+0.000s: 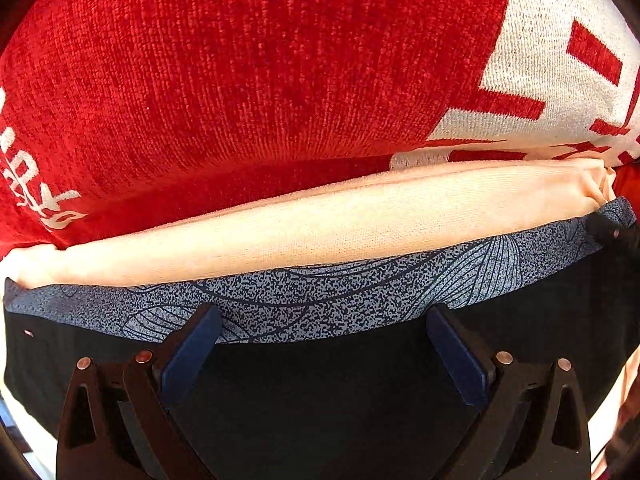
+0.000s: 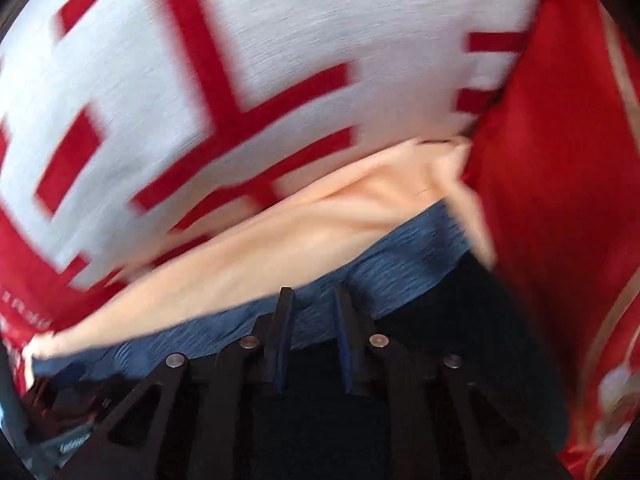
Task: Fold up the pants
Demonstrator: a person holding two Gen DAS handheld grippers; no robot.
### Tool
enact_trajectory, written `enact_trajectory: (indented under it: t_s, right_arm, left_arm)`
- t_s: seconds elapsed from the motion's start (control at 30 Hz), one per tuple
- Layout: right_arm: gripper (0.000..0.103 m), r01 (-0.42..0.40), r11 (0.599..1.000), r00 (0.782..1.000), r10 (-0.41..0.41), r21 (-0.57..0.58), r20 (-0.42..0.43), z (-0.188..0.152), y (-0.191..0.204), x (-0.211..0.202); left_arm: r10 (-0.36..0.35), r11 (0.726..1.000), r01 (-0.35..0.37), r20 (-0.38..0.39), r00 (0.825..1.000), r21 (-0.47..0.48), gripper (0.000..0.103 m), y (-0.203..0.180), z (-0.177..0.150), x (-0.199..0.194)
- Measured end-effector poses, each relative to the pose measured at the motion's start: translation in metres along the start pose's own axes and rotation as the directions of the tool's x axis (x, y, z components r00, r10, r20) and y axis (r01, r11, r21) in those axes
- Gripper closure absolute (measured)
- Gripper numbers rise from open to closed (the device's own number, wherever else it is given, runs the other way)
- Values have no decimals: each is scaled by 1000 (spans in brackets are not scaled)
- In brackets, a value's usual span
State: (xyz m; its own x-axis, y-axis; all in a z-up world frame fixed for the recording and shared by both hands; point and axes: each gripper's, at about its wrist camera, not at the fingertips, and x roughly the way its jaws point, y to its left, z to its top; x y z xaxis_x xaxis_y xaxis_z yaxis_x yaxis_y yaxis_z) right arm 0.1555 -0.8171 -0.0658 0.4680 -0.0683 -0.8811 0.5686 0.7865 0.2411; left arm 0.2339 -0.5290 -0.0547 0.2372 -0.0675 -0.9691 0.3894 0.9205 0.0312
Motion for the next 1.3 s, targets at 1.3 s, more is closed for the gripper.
enact_trajectory:
  t_s: [1.3]
  right_arm:
    - [62,-187,975,966,204,117,-157,-146,-19,-76]
  left_arm:
    - [-6,1000,5,-49,999,-24,0,16,-82,-27]
